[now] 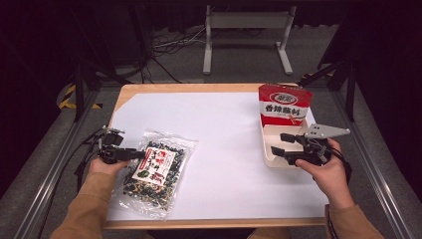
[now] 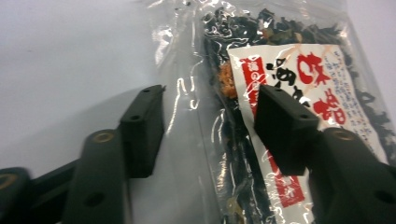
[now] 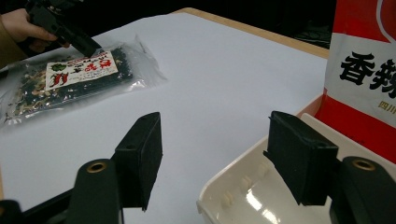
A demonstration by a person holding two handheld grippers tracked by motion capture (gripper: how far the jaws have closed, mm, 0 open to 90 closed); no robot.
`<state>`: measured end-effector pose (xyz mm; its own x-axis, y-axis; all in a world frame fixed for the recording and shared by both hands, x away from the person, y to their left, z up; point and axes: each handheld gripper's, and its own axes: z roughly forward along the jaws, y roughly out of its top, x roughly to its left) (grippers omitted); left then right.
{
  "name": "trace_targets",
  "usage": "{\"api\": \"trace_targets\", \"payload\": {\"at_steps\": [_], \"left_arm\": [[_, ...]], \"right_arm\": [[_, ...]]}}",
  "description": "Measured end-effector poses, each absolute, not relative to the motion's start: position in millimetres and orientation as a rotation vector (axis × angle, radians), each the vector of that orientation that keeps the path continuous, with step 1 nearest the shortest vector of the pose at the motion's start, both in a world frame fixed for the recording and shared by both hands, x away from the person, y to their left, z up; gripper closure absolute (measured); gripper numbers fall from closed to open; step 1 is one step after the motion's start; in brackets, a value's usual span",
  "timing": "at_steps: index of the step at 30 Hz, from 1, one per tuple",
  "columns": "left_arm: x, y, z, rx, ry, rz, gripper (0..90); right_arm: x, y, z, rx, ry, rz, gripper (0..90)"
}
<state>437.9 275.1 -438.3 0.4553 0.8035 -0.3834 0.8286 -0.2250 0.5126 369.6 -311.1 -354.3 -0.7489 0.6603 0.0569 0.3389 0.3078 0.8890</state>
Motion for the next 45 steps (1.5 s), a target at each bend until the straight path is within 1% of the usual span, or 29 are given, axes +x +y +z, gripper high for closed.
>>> {"api": "trace_targets", "payload": {"at_steps": [1,3,7,8,17,21,36,40,45], "left_arm": [[438,275,-438,2.037,1.359,-0.040,50.1],[438,274,-438,2.049,1.367,-0.032,51.3],[438,273,-437,2.063,1.373,-0.038,58.2],[438,272,-437,2.060,1.379,-0.048,58.2],[438,270,-438,2.048,1.355,-0.118,78.8],[437,269,-438,2.052,1.343,-0.125,84.8],[436,272,-435,2.030,1.326,-0.138,87.0],[432,277,-429,1.959,1.314,-0.149,87.3],[427,278,-419,1.938,1.266,-0.131,87.5]], "right_arm": [[370,-311,-354,0.900,2.262,1.417,35.8],[369,-311,-354,0.898,2.259,1.418,35.7],[369,-310,-354,0.895,2.258,1.421,35.8],[369,-309,-354,0.896,2.258,1.421,35.8],[369,-310,-354,0.895,2.260,1.421,35.8],[369,-310,-355,0.896,2.261,1.420,35.7],[369,-310,-355,0.900,2.261,1.422,35.8],[370,-310,-355,0.902,2.264,1.428,35.8],[369,-309,-354,0.901,2.262,1.435,35.9]]}}
